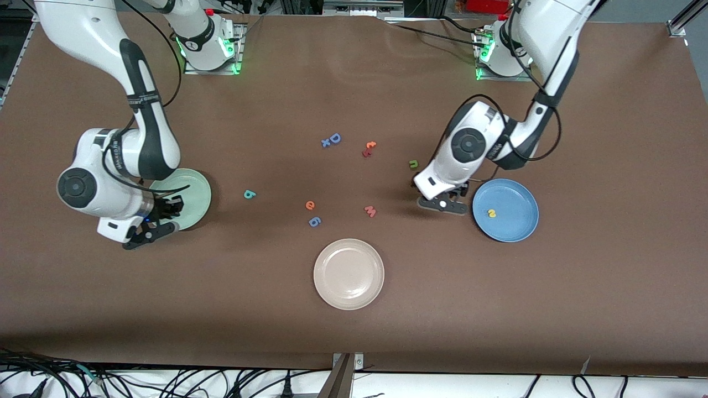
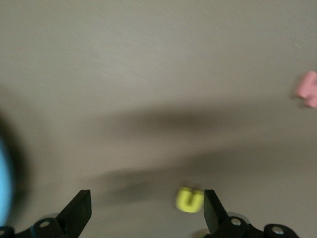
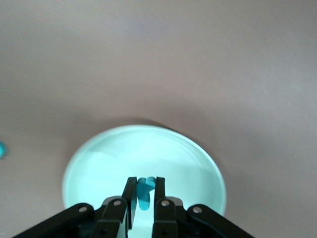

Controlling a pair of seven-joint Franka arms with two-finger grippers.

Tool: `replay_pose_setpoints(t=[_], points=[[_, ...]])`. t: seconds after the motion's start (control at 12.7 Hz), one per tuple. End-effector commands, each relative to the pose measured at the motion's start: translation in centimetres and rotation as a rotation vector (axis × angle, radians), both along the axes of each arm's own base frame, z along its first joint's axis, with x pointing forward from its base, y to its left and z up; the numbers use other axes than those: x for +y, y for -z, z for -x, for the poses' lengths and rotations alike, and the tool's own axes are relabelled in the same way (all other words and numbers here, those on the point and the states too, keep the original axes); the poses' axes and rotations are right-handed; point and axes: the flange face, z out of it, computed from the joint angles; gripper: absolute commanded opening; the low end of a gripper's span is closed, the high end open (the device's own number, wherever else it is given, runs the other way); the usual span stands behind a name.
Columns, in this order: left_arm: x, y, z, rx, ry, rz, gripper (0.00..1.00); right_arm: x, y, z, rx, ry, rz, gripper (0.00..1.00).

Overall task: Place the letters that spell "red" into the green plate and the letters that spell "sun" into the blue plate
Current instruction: 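Place the r on the green plate while the left gripper grasps the yellow u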

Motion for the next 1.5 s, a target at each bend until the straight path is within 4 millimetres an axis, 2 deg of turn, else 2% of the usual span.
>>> replay_pose_setpoints(t=[0.0, 0.08, 0.24, 0.32, 0.47, 0.55, 0.63, 0.79, 0.95, 1.11, 1.26, 1.42], points=[[-2.0, 2.2, 1.3, -0.021, -0.011, 0.007, 1.0, -3.7, 2.4, 1.0, 0.043, 0.058, -0.003, 0.0], [-2.4, 3.0, 1.7, -0.02, 0.005, 0.005, 1.0, -4.6, 3.2, 1.1, 0.053, 0.073, -0.001, 0.0], [-2.9, 4.2, 2.4, -0.021, 0.044, -0.016, 0.99, -5.0, 5.1, 1.5, 0.079, 0.079, 0.006, 0.0], [-2.8, 4.4, 2.5, -0.025, 0.062, -0.026, 0.94, -5.1, 5.7, 1.5, 0.082, 0.08, 0.009, 0.0], [-2.7, 4.8, 2.9, -0.036, 0.12, -0.054, 0.67, -5.0, 6.3, 1.7, 0.092, 0.091, -0.001, 0.0], [-2.6, 5.0, 3.1, -0.033, 0.122, -0.057, 0.54, -5.0, 6.4, 1.7, 0.095, 0.091, -0.001, 0.14], [-2.6, 5.0, 3.2, -0.031, 0.125, -0.059, 0.44, -4.9, 6.4, 1.7, 0.097, 0.09, -0.002, 0.44], [-2.4, 4.9, 3.2, -0.025, 0.126, -0.065, 0.37, -4.6, 5.6, 1.5, 0.09, 0.091, -0.007, 0.76], [-2.7, 4.7, 3.4, -0.027, 0.131, -0.063, 0.28, -2.8, 2.9, 1.0, 0.067, 0.08, -0.02, 0.8], [-3.0, 4.2, 3.6, -0.019, 0.137, -0.069, 0.25, -0.1, 0.4, 0.8, 0.064, 0.128, -0.017, 0.8], [-2.9, 3.6, 3.3, -0.026, 0.134, -0.069, 0.25, 3.2, -0.9, 0.9, 0.064, 0.164, -0.008, 0.79], [-2.6, 1.3, 2.4, -0.028, 0.124, -0.093, 0.25, 6.5, -1.2, 1.3, 0.066, 0.128, -0.011, 0.78]])
